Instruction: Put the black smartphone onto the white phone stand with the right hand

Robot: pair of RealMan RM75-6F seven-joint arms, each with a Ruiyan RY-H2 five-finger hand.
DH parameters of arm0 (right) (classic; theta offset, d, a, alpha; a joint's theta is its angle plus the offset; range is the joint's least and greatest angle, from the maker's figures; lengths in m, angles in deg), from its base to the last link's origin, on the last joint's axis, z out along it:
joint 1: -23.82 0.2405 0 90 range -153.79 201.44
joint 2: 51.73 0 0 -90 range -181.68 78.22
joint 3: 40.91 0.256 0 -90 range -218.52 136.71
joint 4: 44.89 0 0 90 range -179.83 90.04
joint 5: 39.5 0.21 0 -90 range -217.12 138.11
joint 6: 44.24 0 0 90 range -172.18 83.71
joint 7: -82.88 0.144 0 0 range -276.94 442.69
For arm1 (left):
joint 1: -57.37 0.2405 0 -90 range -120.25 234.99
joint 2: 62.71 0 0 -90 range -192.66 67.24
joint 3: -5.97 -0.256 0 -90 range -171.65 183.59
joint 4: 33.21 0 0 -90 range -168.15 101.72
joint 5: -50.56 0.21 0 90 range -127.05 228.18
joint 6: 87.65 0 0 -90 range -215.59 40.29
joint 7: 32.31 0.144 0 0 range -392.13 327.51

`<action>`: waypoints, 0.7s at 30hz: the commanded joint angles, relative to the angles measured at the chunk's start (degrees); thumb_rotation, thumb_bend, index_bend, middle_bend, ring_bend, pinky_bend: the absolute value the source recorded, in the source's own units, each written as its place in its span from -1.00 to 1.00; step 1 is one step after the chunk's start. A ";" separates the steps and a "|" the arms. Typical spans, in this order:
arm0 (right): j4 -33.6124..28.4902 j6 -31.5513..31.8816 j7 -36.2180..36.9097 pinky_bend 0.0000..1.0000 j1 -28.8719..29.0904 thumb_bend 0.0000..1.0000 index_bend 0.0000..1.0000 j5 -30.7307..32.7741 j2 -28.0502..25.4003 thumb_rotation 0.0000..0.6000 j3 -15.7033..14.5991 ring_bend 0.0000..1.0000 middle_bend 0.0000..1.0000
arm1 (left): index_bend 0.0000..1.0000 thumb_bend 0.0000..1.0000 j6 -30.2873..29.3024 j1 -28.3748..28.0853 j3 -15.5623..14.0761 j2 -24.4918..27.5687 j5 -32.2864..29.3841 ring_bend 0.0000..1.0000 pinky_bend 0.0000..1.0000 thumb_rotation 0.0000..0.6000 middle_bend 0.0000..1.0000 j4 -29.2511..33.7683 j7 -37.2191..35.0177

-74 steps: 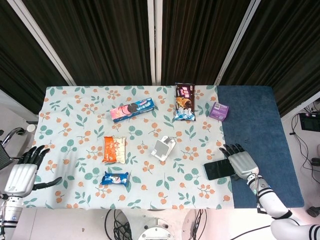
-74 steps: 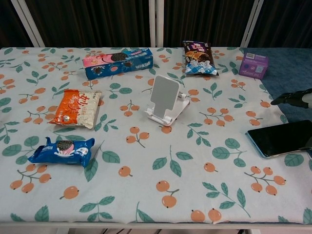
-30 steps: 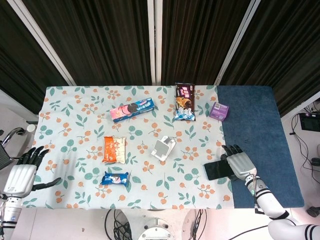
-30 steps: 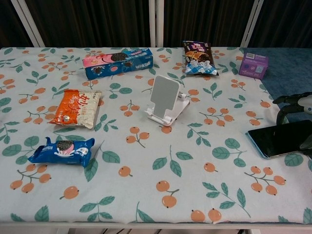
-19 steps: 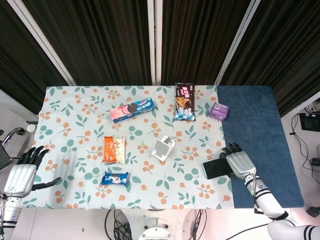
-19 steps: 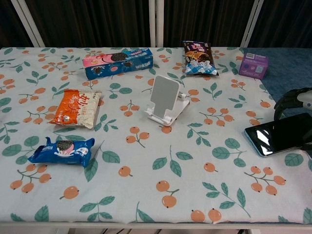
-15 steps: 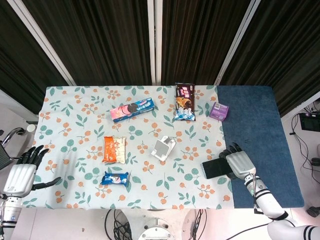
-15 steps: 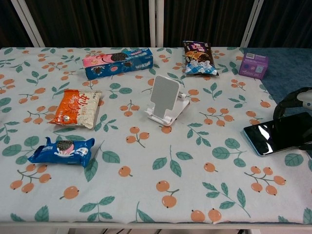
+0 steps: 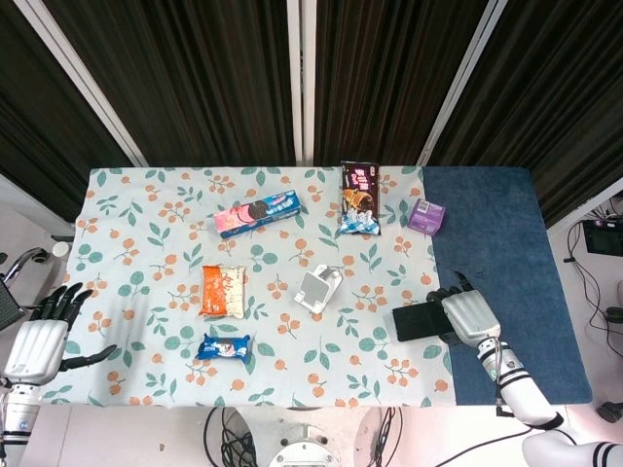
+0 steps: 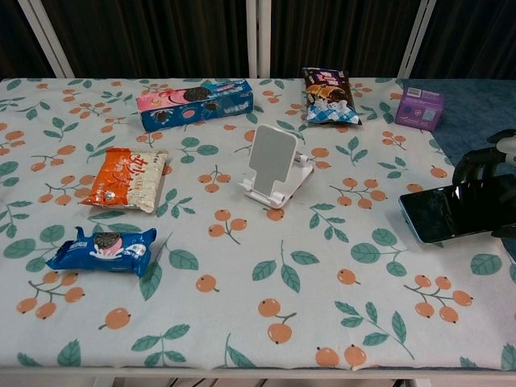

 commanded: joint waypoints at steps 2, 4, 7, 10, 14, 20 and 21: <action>-3.06 3.57 1.19 -1.00 -0.45 -0.34 0.33 -2.65 -2.89 1.00 1.57 -0.13 -0.16 | -0.79 -1.00 0.01 0.06 0.03 -0.02 -0.13 -0.90 -0.72 -0.45 -0.92 -0.11 -0.08; -5.12 6.06 1.14 -1.00 -0.60 -0.34 0.34 -4.25 -4.87 1.00 2.70 -0.13 -0.16 | -0.79 -1.00 -0.02 0.06 0.07 -0.04 -0.14 -0.90 -0.72 -0.45 -0.92 -0.15 -0.19; -8.70 10.26 -0.74 -1.00 -0.60 -0.34 0.34 -6.77 -8.20 1.00 4.92 -0.13 -0.16 | -0.79 -1.00 -0.17 0.06 0.17 -0.14 -0.09 -0.90 -0.72 -0.46 -0.92 -0.32 -0.41; -12.08 12.28 -5.93 -1.00 0.58 -0.34 0.34 -8.01 -11.03 1.00 7.52 -0.13 -0.15 | -0.79 -1.00 -0.06 -0.09 0.27 -0.36 -0.04 -0.90 -0.72 -0.46 -0.92 -0.50 -0.55; -16.21 11.08 -16.99 -1.00 4.49 -0.34 0.34 -8.53 -13.41 1.00 11.06 -0.13 -0.14 | -0.79 -1.00 -0.31 -0.25 0.38 -0.56 0.39 -0.90 -0.72 -0.46 -0.92 -0.48 -0.72; -19.18 4.70 -34.07 -1.00 11.98 -0.35 0.33 -8.02 -14.06 1.00 14.11 -0.13 -0.15 | -0.79 -1.00 -0.62 -0.09 0.49 -0.53 0.27 -0.90 -0.72 -0.46 -0.92 -0.48 -1.15; -19.40 3.41 -36.85 -1.00 13.16 -0.36 0.33 -7.82 -14.17 1.00 14.30 -0.13 -0.15 | -0.79 -1.00 -0.49 -0.10 0.47 -0.55 0.19 -0.90 -0.72 -0.46 -0.92 -0.52 -1.33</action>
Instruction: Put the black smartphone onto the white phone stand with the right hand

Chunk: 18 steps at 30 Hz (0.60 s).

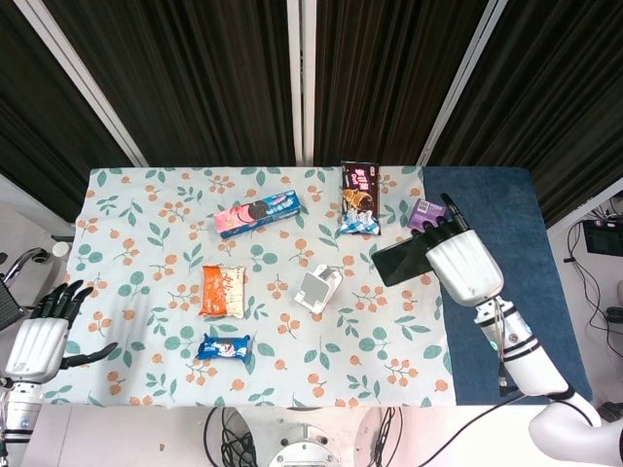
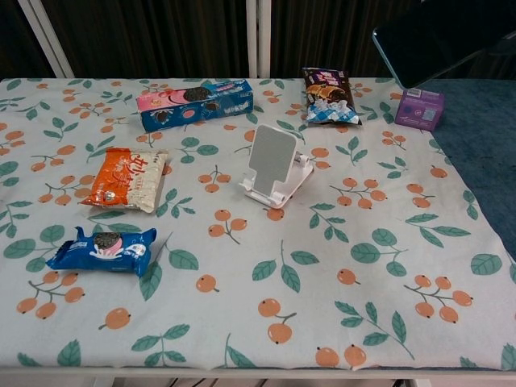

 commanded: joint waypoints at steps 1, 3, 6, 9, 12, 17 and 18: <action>-3.27 -6.41 -14.74 -1.00 7.34 -0.36 0.33 0.55 -1.45 1.00 3.11 -0.13 -0.15 | -0.79 -1.00 0.33 -0.04 -0.03 -0.07 -0.20 -0.90 -0.72 -0.46 -0.92 -0.13 -0.51; -4.22 -9.00 -20.68 -1.00 9.95 -0.37 0.32 2.16 -1.25 1.00 3.67 -0.13 -0.15 | -0.79 -1.00 1.18 -0.23 -0.09 -0.26 -0.55 -0.90 -0.72 -0.46 -0.92 -0.42 -1.68; -5.53 -12.46 -28.51 -1.00 13.71 -0.37 0.31 5.42 -0.65 1.00 4.18 -0.13 -0.15 | -0.79 -1.00 1.93 -0.43 -0.13 -0.60 -0.88 -0.90 -0.72 -0.46 -0.92 -1.15 -2.47; -6.49 -15.11 -35.85 -1.00 17.18 -0.37 0.31 9.33 0.17 1.00 3.94 -0.12 -0.14 | -0.79 -1.00 1.99 -0.37 -0.11 -0.97 -1.10 -0.90 -0.72 -0.47 -0.92 -1.61 -2.79; -7.23 -16.56 -42.54 -1.00 20.36 -0.37 0.31 13.94 1.20 1.00 3.13 -0.12 -0.14 | -0.79 -1.00 2.05 -0.34 -0.13 -1.17 -1.17 -0.90 -0.72 -0.47 -0.92 -1.98 -2.94; -8.49 -15.92 -49.08 -1.00 24.57 -0.37 0.32 20.66 3.48 1.00 1.57 -0.12 -0.13 | -0.79 -1.00 2.33 -0.36 -0.23 -1.17 -1.22 -0.90 -0.72 -0.47 -0.92 -2.41 -3.57; -8.72 -15.63 -49.98 -1.00 25.24 -0.37 0.33 21.80 3.75 1.00 1.28 -0.12 -0.13 | -0.79 -1.00 2.45 -0.38 -0.25 -1.14 -1.25 -0.90 -0.72 -0.47 -0.92 -2.51 -3.74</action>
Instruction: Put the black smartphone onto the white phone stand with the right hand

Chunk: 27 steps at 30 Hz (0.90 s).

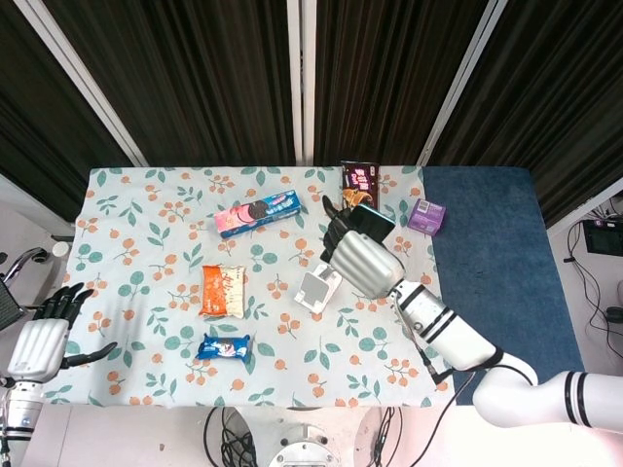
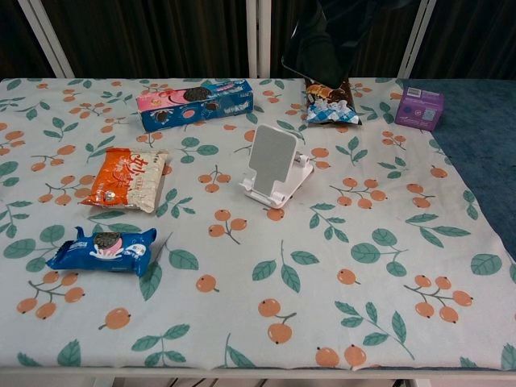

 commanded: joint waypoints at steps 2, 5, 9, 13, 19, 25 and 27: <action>-2.69 0.98 -6.39 -1.00 4.82 -0.37 0.33 8.47 2.19 1.00 -1.93 -0.12 -0.13 | -0.79 -1.00 0.57 -0.10 -0.10 0.07 -0.19 -0.90 -0.72 -0.46 -0.92 -0.44 -0.84; -4.50 4.00 -11.35 -1.00 7.67 -0.37 0.33 14.19 3.33 1.00 -2.98 -0.13 -0.13 | -0.79 -1.00 0.96 -0.15 -0.06 -0.06 -0.48 -0.90 -0.72 -0.46 -0.92 -1.01 -1.78; -5.75 9.62 -16.35 -1.00 11.23 -0.37 0.31 21.51 6.25 1.00 -3.72 -0.13 -0.12 | -0.79 -1.00 1.13 -0.13 -0.12 -0.30 -0.50 -0.90 -0.72 -0.46 -0.92 -1.74 -2.59; -5.42 14.25 -18.74 -1.00 14.57 -0.37 0.31 27.82 9.64 1.00 -4.12 -0.12 -0.12 | -0.79 -1.00 1.07 -0.12 -0.21 -0.37 -0.22 -0.90 -0.72 -0.45 -0.92 -2.21 -3.47; -4.93 18.23 -19.33 -1.00 17.85 -0.37 0.31 32.78 12.58 1.00 -4.96 -0.12 -0.13 | -0.79 -1.00 0.91 0.02 -0.32 -0.36 -0.03 -0.90 -0.72 -0.46 -0.92 -2.77 -4.43; -4.67 20.41 -19.09 -1.00 20.35 -0.37 0.31 35.03 14.07 1.00 -6.38 -0.13 -0.15 | -0.79 -1.00 1.01 0.23 -0.43 -0.50 -0.22 -0.90 -0.72 -0.46 -0.92 -3.45 -5.17; -4.51 20.94 -19.01 -1.00 21.16 -0.37 0.31 35.73 14.71 1.00 -6.91 -0.13 -0.15 | -0.79 -1.00 0.93 0.28 -0.41 -0.61 -0.21 -0.90 -0.72 -0.46 -0.92 -3.63 -5.37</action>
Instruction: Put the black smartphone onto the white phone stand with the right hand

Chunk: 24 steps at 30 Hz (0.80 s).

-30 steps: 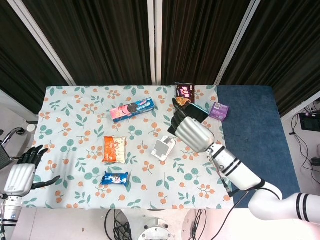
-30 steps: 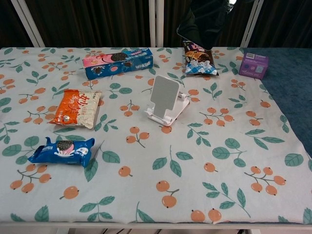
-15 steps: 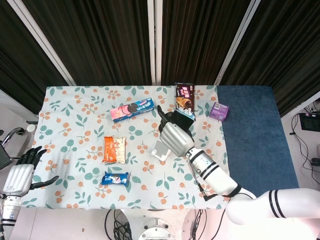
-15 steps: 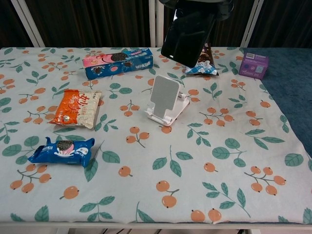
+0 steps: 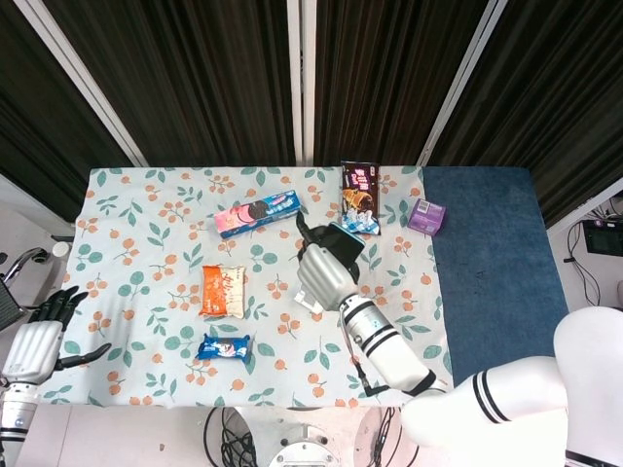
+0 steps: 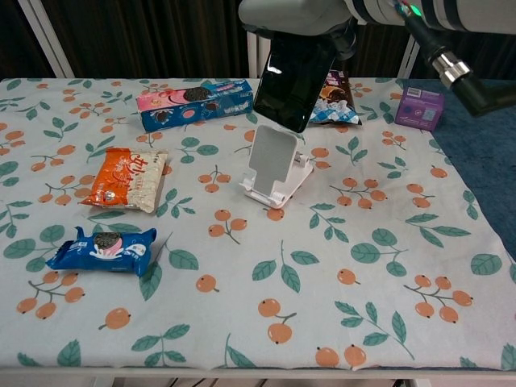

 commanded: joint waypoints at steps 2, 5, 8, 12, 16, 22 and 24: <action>0.44 1.21 -0.33 -1.00 1.60 -0.37 0.31 1.27 1.47 1.00 -1.17 -0.13 -0.15 | -0.79 -1.00 -0.03 0.05 0.00 -0.18 0.01 -0.90 -0.72 -0.46 -0.92 -0.25 -0.17; 0.80 1.81 -0.07 -1.00 2.61 -0.37 0.31 1.73 2.68 1.00 -1.82 -0.13 -0.15 | -0.79 -1.00 0.08 0.02 -0.04 -0.27 0.04 -0.90 -0.72 -0.46 -0.92 -0.33 -0.21; 1.25 2.31 0.39 -1.00 3.40 -0.37 0.31 2.02 3.52 1.00 -2.41 -0.13 -0.15 | -0.79 -1.00 0.15 0.02 -0.08 -0.27 0.06 -0.90 -0.72 -0.45 -0.92 -0.36 -0.21; 1.84 3.09 0.75 -1.00 4.30 -0.37 0.31 2.69 4.31 1.00 -3.09 -0.13 -0.15 | -0.78 -1.00 0.06 0.11 -0.05 -0.27 0.00 -0.90 -0.72 -0.45 -0.92 -0.45 -0.37; 2.27 3.98 0.92 -1.00 5.05 -0.38 0.30 3.35 5.07 1.00 -3.75 -0.13 -0.16 | -0.79 -1.00 0.12 0.18 -0.09 -0.38 -0.07 -0.90 -0.72 -0.47 -0.92 -0.65 -0.52; 3.42 4.29 1.59 -1.00 5.77 -0.38 0.30 3.41 6.59 1.00 -5.11 -0.13 -0.16 | -0.79 -1.00 0.01 0.26 -0.11 -0.53 0.00 -0.90 -0.72 -0.46 -0.92 -0.86 -0.65; 3.96 4.33 1.75 -1.00 5.96 -0.38 0.30 3.26 7.28 1.00 -5.77 -0.13 -0.16 | -0.79 -1.00 -0.14 0.37 -0.12 -0.51 0.02 -0.90 -0.72 -0.46 -0.92 -0.92 -0.76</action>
